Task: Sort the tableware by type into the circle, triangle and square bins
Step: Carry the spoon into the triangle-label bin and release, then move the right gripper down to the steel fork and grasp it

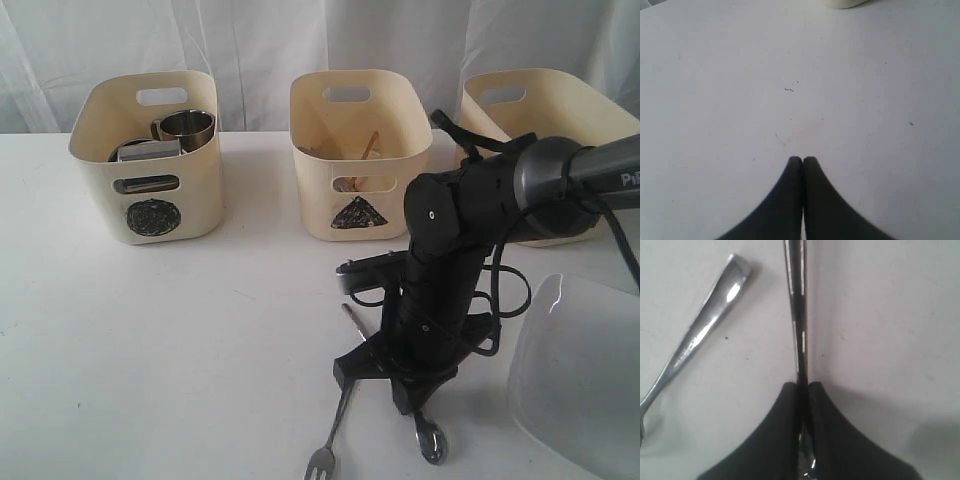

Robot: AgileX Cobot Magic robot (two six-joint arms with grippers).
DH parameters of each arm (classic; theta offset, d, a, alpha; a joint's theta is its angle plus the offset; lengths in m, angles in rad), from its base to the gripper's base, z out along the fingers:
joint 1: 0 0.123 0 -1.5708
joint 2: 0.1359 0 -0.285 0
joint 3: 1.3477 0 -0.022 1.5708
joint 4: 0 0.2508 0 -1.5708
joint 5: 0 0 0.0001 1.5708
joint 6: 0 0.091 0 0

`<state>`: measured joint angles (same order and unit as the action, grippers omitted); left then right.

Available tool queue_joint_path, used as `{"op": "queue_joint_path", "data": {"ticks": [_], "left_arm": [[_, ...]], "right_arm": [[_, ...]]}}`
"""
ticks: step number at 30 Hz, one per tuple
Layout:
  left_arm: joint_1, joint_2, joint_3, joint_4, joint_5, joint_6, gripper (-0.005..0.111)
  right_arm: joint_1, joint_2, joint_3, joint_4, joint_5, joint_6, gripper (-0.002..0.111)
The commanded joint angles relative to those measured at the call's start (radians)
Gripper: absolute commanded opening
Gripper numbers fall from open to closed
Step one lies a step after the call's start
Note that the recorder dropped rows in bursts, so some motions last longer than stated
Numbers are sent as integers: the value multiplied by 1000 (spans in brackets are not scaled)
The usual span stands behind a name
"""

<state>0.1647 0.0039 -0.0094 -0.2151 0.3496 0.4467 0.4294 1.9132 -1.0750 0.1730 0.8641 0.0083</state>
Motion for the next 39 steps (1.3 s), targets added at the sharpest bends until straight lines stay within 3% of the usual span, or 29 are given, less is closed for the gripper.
{"op": "queue_joint_path", "data": {"ticks": [1, 8, 25, 30, 35, 39], "left_arm": [[2, -4, 9, -4, 16, -2, 0], [2, -4, 9, -4, 16, -2, 0], [2, -4, 9, -4, 16, -2, 0], [2, -4, 9, -4, 16, -2, 0], [2, -4, 9, -4, 16, -2, 0], [2, -4, 9, -4, 16, -2, 0]], "right_arm": [[1, 42, 18, 12, -7, -51, 0], [0, -46, -46, 5, 57, -100, 0], [-2, -229, -199, -36, -35, -150, 0], [-38, -286, -320, -173, -272, -155, 0], [-115, -244, -342, -181, -667, -105, 0], [-161, -151, -342, -173, -841, -73, 0]]}}
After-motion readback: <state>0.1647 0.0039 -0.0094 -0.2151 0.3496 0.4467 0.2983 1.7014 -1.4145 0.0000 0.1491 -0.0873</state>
